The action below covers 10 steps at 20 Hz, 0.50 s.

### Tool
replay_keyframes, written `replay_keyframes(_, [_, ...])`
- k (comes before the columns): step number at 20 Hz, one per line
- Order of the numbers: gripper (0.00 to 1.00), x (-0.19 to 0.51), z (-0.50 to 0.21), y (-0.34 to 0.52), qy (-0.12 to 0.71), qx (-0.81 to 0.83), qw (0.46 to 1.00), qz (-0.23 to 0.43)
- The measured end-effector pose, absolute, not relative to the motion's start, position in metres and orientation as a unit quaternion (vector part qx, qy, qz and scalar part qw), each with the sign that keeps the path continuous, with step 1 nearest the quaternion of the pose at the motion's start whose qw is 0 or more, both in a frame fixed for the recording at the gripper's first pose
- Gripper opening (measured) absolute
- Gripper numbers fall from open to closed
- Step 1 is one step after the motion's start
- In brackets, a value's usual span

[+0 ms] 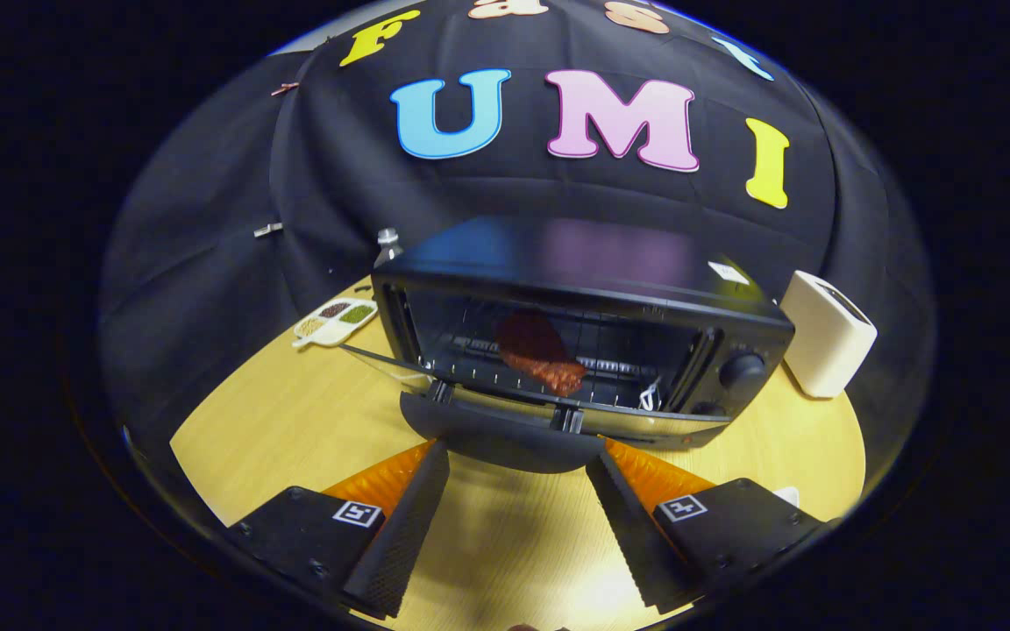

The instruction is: Open the toaster oven, put the food inside, and close the toaster oven door.

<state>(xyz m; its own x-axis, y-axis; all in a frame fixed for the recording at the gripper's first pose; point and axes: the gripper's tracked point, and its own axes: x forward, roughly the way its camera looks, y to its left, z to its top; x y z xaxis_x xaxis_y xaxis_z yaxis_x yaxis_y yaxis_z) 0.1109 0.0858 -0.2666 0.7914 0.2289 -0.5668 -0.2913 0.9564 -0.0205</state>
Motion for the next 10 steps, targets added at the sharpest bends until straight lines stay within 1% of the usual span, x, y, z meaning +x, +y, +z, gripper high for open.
replay_keyframes(4, [0.98,0.146,-0.215,0.09,0.234,-0.065,0.961,0.13])
replay_keyframes(10, [0.98,0.132,-0.136,0.082,0.15,-0.074,0.978,0.122])
